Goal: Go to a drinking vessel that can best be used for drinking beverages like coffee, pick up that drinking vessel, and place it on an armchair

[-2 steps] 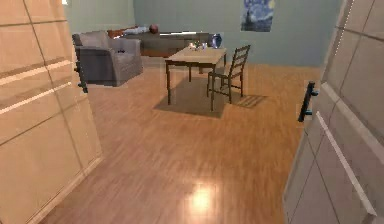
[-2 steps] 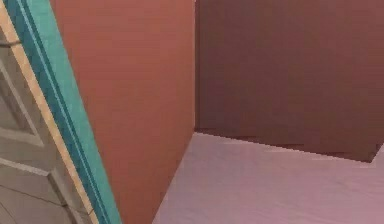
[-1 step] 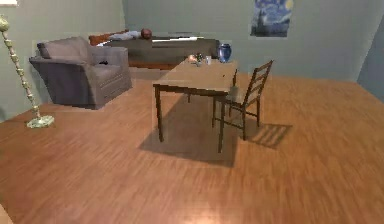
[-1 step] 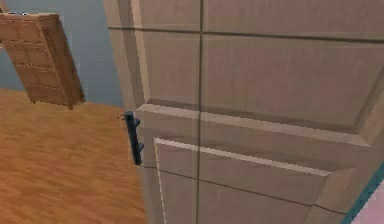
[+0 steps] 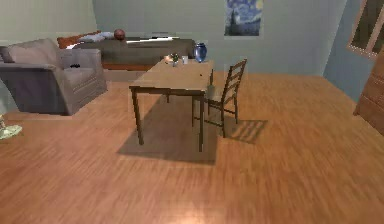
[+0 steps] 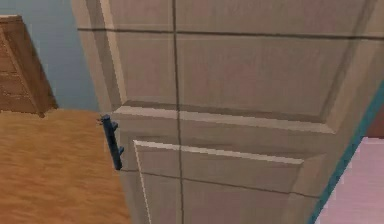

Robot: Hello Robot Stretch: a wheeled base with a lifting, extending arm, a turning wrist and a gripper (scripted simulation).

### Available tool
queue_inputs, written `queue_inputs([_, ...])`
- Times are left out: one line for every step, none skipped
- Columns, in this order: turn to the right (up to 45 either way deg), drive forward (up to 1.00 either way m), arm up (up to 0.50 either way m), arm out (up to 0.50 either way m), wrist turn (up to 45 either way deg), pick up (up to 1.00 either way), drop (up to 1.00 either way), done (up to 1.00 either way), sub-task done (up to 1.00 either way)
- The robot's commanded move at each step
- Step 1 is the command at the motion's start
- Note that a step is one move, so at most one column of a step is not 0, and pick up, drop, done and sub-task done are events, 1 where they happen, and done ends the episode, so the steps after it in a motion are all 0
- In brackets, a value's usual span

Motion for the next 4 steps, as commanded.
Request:
queue_inputs([0.0, 0.1, 0.0, 0.0, 0.0, 0.0, 0.0, 0.0, 0.0])
queue_inputs([9.0, 0.0, 0.0, 0.0, 0.0, 0.0, 0.0, 0.0, 0.0])
queue_inputs([0.0, 0.5, 0.0, 0.0, 0.0, 0.0, 0.0, 0.0, 0.0])
queue_inputs([33.0, 0.0, 0.0, 0.0, 0.0, 0.0, 0.0, 0.0, 0.0])
